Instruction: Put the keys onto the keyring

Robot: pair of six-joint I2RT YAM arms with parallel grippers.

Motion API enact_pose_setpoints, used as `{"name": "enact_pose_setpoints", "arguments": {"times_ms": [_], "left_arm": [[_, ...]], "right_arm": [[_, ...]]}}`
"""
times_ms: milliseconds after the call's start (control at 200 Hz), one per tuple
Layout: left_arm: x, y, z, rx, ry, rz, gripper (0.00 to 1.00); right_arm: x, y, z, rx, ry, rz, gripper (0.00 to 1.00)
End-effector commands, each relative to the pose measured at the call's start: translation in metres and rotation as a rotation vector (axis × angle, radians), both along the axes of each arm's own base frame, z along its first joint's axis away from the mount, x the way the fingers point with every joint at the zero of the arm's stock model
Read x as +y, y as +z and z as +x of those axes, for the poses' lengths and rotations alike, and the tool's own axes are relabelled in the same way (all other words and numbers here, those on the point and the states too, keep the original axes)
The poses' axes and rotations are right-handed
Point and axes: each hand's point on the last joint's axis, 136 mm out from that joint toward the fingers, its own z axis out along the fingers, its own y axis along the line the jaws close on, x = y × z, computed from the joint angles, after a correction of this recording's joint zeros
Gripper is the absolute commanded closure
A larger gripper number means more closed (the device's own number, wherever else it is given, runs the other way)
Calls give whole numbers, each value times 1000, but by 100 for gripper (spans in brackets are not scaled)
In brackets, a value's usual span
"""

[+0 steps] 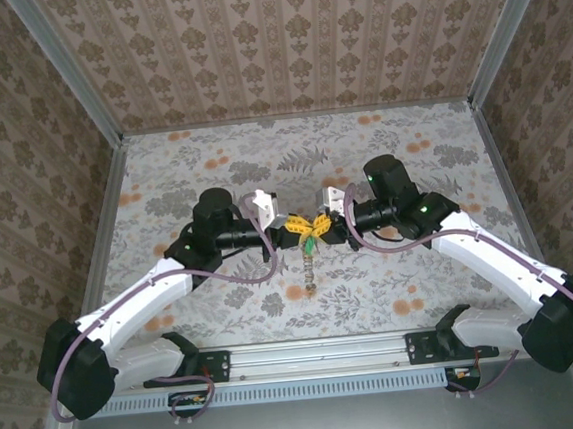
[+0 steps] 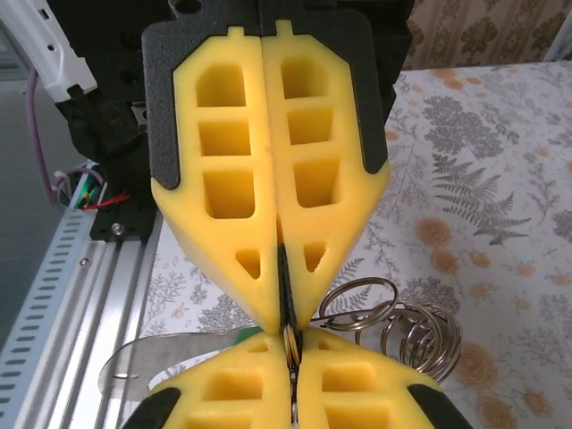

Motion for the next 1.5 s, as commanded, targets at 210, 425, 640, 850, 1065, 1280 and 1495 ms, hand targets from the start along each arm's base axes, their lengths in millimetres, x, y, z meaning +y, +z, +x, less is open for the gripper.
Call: {"name": "enact_pose_setpoints", "arguments": {"times_ms": [210,425,640,850,1065,1280,1495], "left_arm": [[17,-16,2,32,50,132,80],[28,-38,5,172,40,247,64],[5,-30,12,224,-15,250,66],[-10,-28,1,220,-77,251,69],[-9,-26,-9,214,-120,241,68],[2,-18,-24,173,-161,207,64],[8,-19,-35,180,-196,212,60]], "right_arm": [[-4,-1,0,-31,12,-58,100],[-6,-16,-2,-41,9,-164,100],[-5,-24,-1,-41,15,-216,100],[-2,-20,5,-49,-18,-192,100],[-1,-17,3,-53,-18,-174,100],[-3,-20,-1,-48,-1,-179,100],[-2,-16,-2,-53,4,-167,100]]}}
